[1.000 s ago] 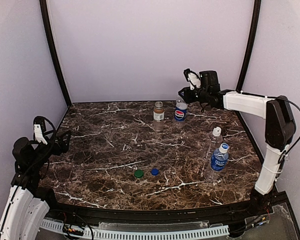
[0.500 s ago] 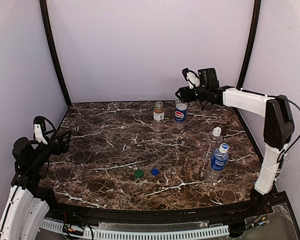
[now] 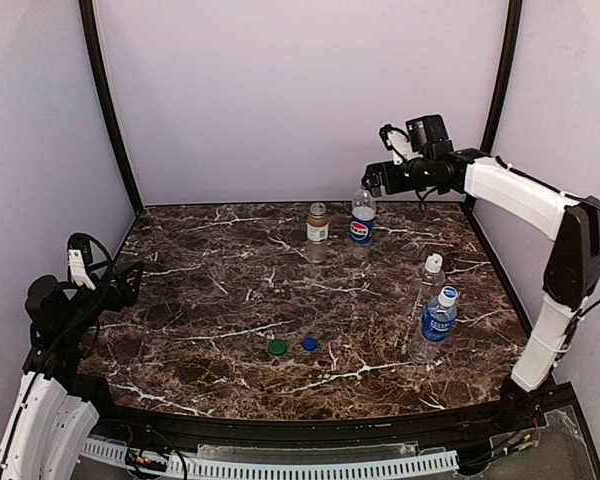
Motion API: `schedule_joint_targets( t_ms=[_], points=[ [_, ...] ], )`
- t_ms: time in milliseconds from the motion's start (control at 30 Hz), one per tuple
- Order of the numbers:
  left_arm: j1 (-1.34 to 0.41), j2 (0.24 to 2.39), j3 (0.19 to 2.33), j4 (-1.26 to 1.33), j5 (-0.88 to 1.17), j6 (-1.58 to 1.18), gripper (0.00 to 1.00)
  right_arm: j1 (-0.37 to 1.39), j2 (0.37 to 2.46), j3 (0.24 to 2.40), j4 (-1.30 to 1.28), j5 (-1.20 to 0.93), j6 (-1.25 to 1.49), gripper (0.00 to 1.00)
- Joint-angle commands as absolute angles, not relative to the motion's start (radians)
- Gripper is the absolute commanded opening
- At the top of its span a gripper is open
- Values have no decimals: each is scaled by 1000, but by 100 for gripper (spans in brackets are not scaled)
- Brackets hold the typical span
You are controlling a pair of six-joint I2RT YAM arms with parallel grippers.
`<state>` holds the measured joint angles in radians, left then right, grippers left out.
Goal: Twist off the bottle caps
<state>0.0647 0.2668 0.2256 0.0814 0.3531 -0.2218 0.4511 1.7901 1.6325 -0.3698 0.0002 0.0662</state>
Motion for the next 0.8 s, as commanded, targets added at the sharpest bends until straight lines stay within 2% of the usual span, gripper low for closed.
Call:
schedule_joint_targets(
  t_ms=[0, 200, 367, 567, 667, 767],
  points=[
    [75, 250, 210, 99, 328, -229, 99, 454, 1645, 1653, -689, 183, 153, 99],
    [79, 233, 202, 100, 315, -227, 99, 454, 1457, 1478, -968, 290, 275, 98],
    [80, 208, 193, 108, 325, -225, 99, 463, 1365, 1392, -1066, 180, 334, 84],
    [84, 184, 189, 110, 323, -222, 99, 516, 1358, 1351, -1086, 138, 358, 80],
    [84, 177, 186, 110, 326, -222, 99, 519, 1387, 1337, -1097, 171, 355, 73],
    [84, 175, 185, 110, 324, -224, 99, 522, 1407, 1329, -1103, 203, 359, 59]
  ],
)
